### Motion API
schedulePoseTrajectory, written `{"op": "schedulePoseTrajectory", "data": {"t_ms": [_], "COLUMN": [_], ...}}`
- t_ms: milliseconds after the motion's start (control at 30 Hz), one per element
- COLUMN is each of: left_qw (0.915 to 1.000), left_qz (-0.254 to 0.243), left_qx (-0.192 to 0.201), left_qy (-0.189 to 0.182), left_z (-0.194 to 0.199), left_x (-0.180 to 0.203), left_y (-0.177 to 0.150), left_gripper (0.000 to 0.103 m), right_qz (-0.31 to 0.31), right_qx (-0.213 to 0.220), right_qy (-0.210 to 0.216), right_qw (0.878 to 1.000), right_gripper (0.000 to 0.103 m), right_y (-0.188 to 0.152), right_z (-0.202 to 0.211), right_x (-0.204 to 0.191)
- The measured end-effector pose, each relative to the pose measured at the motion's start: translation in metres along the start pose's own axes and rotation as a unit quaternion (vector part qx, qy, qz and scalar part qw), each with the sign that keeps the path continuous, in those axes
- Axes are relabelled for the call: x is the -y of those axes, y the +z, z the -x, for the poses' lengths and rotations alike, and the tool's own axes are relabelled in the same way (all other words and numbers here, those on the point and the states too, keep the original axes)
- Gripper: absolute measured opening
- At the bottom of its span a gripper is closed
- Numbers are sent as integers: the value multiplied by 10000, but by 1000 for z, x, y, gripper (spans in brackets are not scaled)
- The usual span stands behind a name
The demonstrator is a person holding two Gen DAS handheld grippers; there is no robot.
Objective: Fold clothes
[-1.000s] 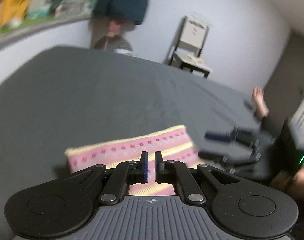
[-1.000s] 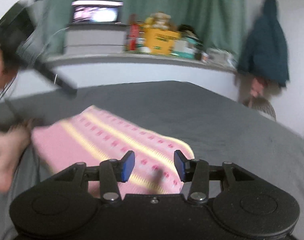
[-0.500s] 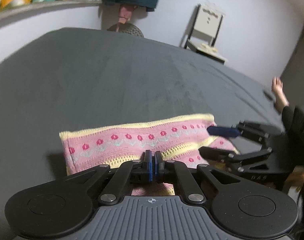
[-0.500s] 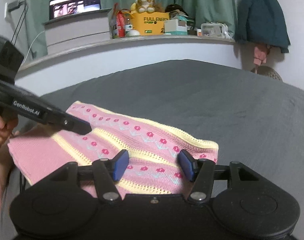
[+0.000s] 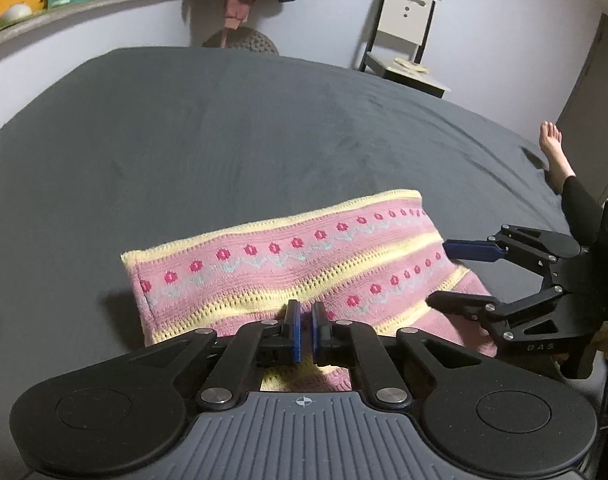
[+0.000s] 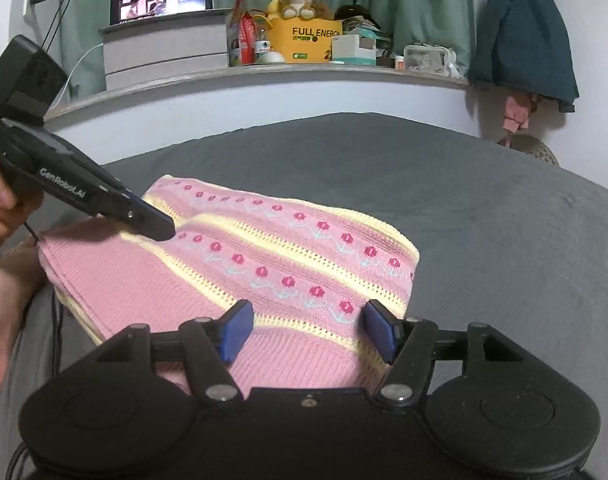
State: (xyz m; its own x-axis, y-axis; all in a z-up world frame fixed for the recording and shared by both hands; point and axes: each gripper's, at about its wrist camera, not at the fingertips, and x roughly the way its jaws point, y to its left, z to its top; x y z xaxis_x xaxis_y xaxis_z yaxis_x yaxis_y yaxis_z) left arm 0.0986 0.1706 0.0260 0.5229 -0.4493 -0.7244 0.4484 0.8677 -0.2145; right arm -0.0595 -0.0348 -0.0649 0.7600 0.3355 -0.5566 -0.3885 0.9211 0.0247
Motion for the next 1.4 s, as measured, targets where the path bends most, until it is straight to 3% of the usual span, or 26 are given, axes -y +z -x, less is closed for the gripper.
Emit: {"op": "schedulePoseTrajectory", "data": {"t_ms": [267, 433, 500, 600, 633, 667, 700, 833, 1067, 1200, 1300, 1400], "left_qw": [9972, 9970, 9958, 9924, 9902, 9874, 9845, 9696, 9493, 9450, 9368, 9427], "left_qz": [12, 217, 529, 1152, 1354, 1554, 1726, 2407, 2955, 2971, 3049, 2859], "left_qx": [-718, -668, -617, -209, -55, 100, 140, 142, -816, -997, -1155, -1204], "left_qy": [-202, -321, -420, -387, -336, -285, -273, -424, -694, -931, -1268, -1231], "left_z": [16, 14, 23, 44, 51, 58, 59, 55, 7, -20, -43, -54], "left_x": [3, 0, -7, -26, -33, -39, -46, -72, -82, -75, -62, -49], "left_y": [-13, -19, -16, -15, -15, -15, -18, -32, -53, -57, -63, -67], "left_gripper": [7, 7, 7, 9, 31, 79, 102, 103, 103, 103, 103, 103], "right_qz": [90, -238, -187, -244, -301, -414, -542, -928, -1280, -1645, -1933, -2291], "right_qx": [-197, -232, -235, -224, -223, -223, -222, -206, -167, -156, -182, -317], "right_qy": [83, 77, 94, 145, 172, 186, 198, 138, 190, 348, 565, 816], "right_qw": [9997, 9994, 9995, 9993, 9992, 9987, 9981, 9954, 9915, 9856, 9793, 9695], "right_gripper": [63, 67, 67, 69, 69, 70, 70, 70, 70, 70, 70, 70], "right_y": [-4, -10, -7, -7, -7, -6, -6, -3, -2, -1, 2, 6], "right_z": [17, 11, 16, 21, 23, 23, 22, 21, 23, 18, 12, 0], "right_x": [-5, 0, 2, 9, 12, 16, 20, 33, 49, 58, 67, 78]}}
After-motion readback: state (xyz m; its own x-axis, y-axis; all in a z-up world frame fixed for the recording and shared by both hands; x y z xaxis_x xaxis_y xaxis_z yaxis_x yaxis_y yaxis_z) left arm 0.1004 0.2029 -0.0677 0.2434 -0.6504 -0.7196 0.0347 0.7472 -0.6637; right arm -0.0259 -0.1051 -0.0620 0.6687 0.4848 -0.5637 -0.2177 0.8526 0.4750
